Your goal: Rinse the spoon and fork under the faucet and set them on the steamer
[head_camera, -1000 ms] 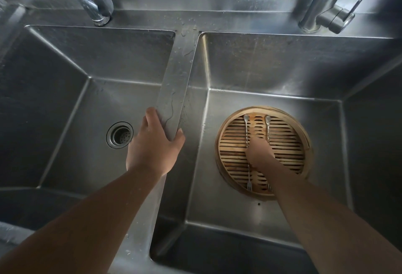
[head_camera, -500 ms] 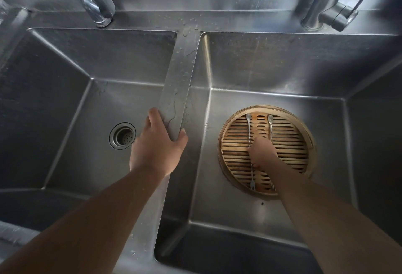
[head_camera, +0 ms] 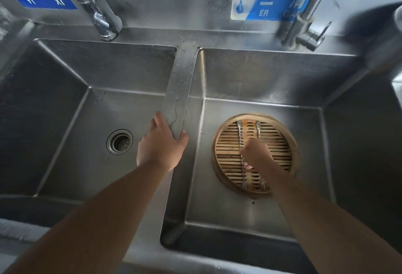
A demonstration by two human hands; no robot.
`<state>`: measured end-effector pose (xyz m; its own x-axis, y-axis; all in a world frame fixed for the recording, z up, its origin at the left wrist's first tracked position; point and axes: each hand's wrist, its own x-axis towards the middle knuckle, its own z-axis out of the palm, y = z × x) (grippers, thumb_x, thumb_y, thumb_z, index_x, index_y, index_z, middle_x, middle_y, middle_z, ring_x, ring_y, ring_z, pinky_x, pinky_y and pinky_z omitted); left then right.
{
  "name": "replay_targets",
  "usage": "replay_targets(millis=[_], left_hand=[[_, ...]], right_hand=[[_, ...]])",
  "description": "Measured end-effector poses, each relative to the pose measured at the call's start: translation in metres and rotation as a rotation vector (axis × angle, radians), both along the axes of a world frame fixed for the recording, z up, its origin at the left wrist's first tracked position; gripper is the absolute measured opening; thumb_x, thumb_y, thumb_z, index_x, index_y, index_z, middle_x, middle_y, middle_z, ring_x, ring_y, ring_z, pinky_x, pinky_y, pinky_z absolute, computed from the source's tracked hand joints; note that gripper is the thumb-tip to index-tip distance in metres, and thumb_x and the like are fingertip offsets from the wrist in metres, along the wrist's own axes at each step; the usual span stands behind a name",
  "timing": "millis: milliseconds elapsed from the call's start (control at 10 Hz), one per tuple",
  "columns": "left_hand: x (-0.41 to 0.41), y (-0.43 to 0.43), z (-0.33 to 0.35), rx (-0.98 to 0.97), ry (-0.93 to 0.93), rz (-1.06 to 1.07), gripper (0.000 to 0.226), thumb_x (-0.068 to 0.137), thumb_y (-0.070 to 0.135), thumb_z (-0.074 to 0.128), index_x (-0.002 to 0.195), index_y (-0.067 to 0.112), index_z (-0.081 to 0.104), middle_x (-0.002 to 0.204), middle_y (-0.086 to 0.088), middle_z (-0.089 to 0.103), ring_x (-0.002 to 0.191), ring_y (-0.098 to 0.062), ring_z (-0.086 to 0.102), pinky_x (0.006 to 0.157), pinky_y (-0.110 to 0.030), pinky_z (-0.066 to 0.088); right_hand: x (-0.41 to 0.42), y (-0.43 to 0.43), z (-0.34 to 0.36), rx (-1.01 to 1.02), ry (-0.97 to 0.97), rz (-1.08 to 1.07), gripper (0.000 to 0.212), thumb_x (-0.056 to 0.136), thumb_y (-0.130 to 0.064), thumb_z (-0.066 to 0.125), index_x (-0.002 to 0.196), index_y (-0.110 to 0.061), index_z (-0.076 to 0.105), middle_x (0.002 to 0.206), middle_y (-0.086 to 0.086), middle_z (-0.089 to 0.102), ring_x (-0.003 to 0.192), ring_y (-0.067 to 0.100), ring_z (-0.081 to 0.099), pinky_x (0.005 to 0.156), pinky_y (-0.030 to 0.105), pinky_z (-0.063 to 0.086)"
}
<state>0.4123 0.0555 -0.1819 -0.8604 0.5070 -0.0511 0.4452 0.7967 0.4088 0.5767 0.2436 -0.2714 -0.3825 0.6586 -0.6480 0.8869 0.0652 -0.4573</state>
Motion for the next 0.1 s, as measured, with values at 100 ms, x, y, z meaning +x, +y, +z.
replay_targets(millis=[100], left_hand=[[0.0048,-0.0034,-0.0022,0.011,-0.046,-0.004,0.05,0.083,0.058,0.05,0.11,0.019,0.034,0.113,-0.008,0.058,0.09,-0.041,0.064,0.069,-0.041,0.042]], right_hand=[[0.0035,-0.0263,0.0495,0.0,0.157,0.023,0.013,0.092,-0.015,0.053,0.086,-0.008,0.063,0.08,0.017,0.073,0.063,0.027,0.072,0.063,0.045,0.063]])
